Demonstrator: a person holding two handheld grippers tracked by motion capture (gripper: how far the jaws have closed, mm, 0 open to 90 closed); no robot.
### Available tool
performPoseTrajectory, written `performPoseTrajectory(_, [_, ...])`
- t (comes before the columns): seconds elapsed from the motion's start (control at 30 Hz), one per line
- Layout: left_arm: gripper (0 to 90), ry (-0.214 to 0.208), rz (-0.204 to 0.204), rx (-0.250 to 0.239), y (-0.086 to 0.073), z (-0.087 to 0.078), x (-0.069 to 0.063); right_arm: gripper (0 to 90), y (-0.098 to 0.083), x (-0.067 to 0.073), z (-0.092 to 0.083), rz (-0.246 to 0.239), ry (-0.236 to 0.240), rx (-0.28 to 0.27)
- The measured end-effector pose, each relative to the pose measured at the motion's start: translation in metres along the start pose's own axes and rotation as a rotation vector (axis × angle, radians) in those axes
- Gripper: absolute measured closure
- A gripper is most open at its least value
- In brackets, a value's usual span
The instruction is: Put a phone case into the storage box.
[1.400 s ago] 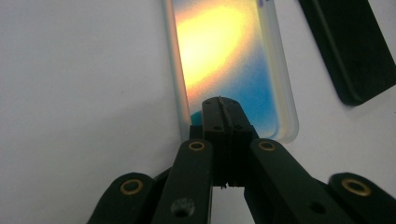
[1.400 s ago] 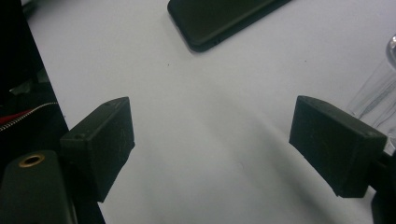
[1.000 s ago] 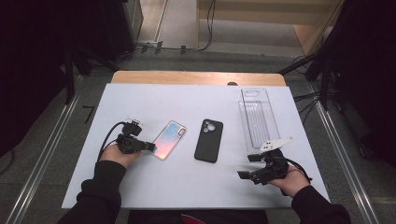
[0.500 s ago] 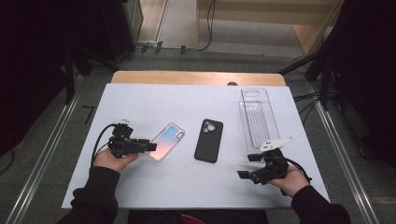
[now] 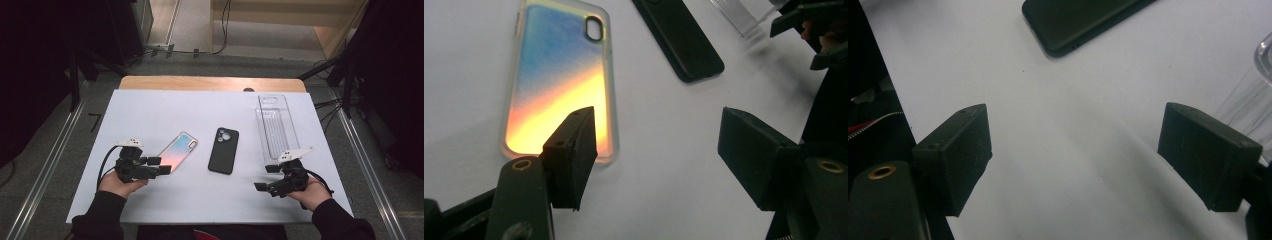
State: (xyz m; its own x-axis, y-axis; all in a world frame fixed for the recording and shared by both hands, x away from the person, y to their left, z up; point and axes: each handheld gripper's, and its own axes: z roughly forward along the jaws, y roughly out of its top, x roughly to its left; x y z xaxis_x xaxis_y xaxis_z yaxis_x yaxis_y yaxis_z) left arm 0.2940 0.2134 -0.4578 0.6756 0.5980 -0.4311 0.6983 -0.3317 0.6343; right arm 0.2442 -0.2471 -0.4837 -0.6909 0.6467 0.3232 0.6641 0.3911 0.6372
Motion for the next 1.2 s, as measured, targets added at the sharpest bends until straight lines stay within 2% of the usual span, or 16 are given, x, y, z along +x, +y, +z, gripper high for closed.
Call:
performPoseTrajectory(0.07, [29.1,-0.013,0.007,0.002,-0.003,0.001,-0.003,12.1,0.0,0.0,0.0,0.002,-0.003,-0.001])
performPoseTrajectory(0.33, [29.1,-0.017,0.038,0.022,-0.012,0.003,-0.012,12.1,0.0,-0.001,0.0,0.004,-0.011,-0.005])
performPoseTrajectory(0.7, [29.1,-0.02,0.036,0.037,-0.017,0.005,-0.014,12.1,0.0,0.0,0.001,0.001,-0.016,-0.009])
performPoseTrajectory(0.83, [29.1,-0.014,0.034,0.034,-0.016,0.004,-0.013,12.1,0.0,0.0,0.001,-0.002,-0.018,-0.008])
performPoseTrajectory(0.93, [26.9,0.012,0.045,0.017,-0.014,0.003,-0.01,12.2,0.0,-0.001,0.001,0.002,-0.016,-0.006])
performPoseTrajectory(1.07, [26.8,0.016,0.03,0.003,-0.013,0.001,-0.009,12.1,0.0,0.0,0.001,-0.002,-0.016,-0.004])
performPoseTrajectory(1.1, [26.8,0.031,0.043,0.003,-0.013,0.001,-0.008,12.2,0.0,0.0,0.001,-0.002,-0.016,-0.004])
performPoseTrajectory(1.2, [25.3,0.038,0.05,-0.006,-0.012,0.002,-0.006,12.1,0.0,-0.001,0.002,0.001,-0.018,-0.004])
